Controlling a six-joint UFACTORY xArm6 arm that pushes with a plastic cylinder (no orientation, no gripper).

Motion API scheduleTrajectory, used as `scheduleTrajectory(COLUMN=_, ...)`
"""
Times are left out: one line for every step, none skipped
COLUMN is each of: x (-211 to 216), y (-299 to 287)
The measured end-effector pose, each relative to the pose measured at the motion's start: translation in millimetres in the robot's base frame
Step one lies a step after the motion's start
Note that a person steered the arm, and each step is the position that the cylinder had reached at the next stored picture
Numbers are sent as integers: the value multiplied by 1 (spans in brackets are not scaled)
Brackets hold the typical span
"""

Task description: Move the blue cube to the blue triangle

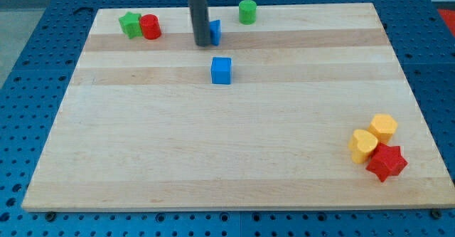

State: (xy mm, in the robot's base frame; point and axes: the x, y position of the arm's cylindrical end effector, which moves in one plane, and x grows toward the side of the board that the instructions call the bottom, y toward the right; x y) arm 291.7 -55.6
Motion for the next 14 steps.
scheduleTrajectory(x=-24, y=10)
scheduleTrajectory(x=-2, y=28)
scheduleTrajectory(x=9, y=88)
scheduleTrajectory(x=60, y=114)
scheduleTrajectory(x=139, y=113)
scheduleTrajectory(x=203, y=109)
scheduleTrajectory(x=209, y=109)
scheduleTrajectory(x=202, y=102)
scheduleTrajectory(x=205, y=92)
scheduleTrajectory(x=182, y=44)
scheduleTrajectory(x=148, y=22)
scheduleTrajectory(x=97, y=19)
scheduleTrajectory(x=61, y=19)
scheduleTrajectory(x=30, y=19)
